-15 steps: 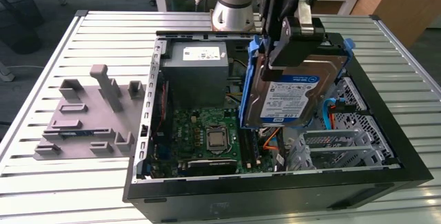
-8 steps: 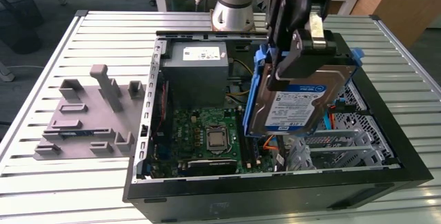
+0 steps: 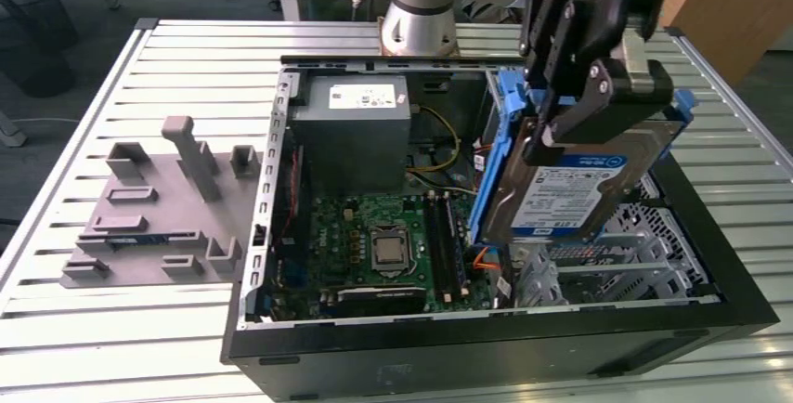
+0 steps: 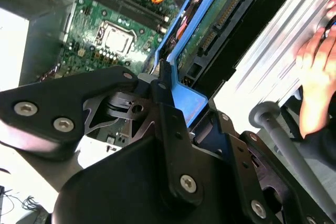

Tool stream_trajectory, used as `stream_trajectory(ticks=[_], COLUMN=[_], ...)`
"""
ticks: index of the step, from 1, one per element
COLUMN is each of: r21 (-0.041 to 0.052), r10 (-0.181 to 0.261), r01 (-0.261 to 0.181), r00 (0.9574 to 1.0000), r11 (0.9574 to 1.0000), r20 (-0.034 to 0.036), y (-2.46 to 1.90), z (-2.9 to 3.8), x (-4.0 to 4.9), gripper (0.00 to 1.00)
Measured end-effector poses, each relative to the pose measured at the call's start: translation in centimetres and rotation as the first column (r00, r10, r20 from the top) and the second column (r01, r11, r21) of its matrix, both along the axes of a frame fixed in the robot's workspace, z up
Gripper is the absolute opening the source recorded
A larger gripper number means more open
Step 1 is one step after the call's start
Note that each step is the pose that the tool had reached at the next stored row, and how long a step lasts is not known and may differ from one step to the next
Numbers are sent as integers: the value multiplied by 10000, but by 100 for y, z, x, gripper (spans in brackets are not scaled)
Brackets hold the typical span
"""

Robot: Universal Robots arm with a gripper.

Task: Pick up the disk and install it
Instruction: 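Insert the disk into the insertion slot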

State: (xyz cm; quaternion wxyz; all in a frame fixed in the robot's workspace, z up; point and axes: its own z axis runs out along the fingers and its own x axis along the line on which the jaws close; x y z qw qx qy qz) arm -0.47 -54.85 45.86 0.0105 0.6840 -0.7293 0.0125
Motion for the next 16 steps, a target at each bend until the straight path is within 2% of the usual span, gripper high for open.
stream_trajectory(ticks=[3, 6, 11, 16], r21=[-1, 1, 1, 0], r10=[1, -1, 2, 38], r01=[-1, 1, -2, -38], r00=[10000, 10000, 10000, 10000], r11=[10000, 10000, 10000, 10000], r20=[0, -1, 0, -1], y=[0, -4, -53, -56], z=[-2, -3, -16, -27], x=[85, 103, 146, 294], gripper=[36, 36, 36, 36])
